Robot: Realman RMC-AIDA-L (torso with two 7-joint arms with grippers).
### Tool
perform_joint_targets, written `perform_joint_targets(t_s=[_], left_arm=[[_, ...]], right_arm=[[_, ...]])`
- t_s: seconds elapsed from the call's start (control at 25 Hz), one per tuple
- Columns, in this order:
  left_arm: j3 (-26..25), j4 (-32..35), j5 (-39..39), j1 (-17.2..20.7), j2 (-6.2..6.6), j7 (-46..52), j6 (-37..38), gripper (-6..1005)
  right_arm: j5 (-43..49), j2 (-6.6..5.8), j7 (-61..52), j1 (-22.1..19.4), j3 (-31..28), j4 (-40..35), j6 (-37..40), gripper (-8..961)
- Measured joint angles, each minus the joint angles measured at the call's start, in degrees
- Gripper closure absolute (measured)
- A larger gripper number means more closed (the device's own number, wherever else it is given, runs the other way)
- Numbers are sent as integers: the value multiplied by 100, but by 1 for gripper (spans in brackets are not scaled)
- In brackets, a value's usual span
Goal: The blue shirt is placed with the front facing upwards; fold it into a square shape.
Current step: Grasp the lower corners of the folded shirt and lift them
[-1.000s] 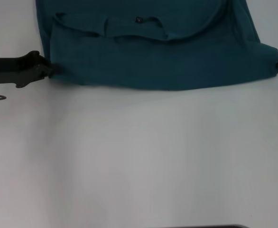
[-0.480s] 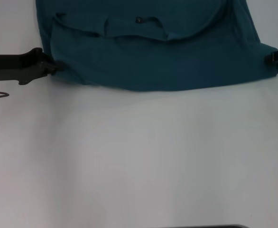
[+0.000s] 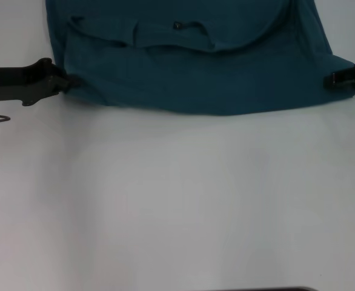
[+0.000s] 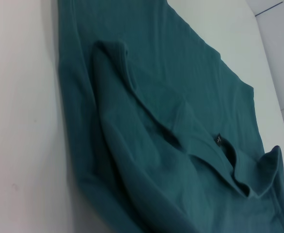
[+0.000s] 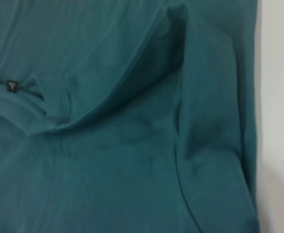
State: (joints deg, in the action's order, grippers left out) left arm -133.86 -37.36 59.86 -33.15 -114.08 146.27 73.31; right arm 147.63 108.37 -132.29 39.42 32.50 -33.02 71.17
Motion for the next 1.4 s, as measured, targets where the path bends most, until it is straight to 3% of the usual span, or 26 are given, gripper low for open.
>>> perform_joint_targets(t_s=[0.28, 0.6, 1.0, 1.24, 1.4], left_arm=[[0, 0, 0, -15, -3, -2, -2, 1000], [-7, -54, 3, -16, -16, -2, 16, 1001], [-9, -79, 8, -34, -13, -1, 85, 1000], [55, -79, -101, -23, 127, -3, 486, 1000], [71, -112, -276, 2, 208, -3, 921, 1000]], right_arm=[[-101, 45, 65, 39, -22, 40, -8, 332], [-169, 12, -165, -15, -4, 17, -41, 336], [-105, -27, -273, -33, 29, -5, 100, 573], [119, -209, -413, -80, 50, -123, 630, 807], [336, -228, -511, -142, 56, -452, 1128, 896]])
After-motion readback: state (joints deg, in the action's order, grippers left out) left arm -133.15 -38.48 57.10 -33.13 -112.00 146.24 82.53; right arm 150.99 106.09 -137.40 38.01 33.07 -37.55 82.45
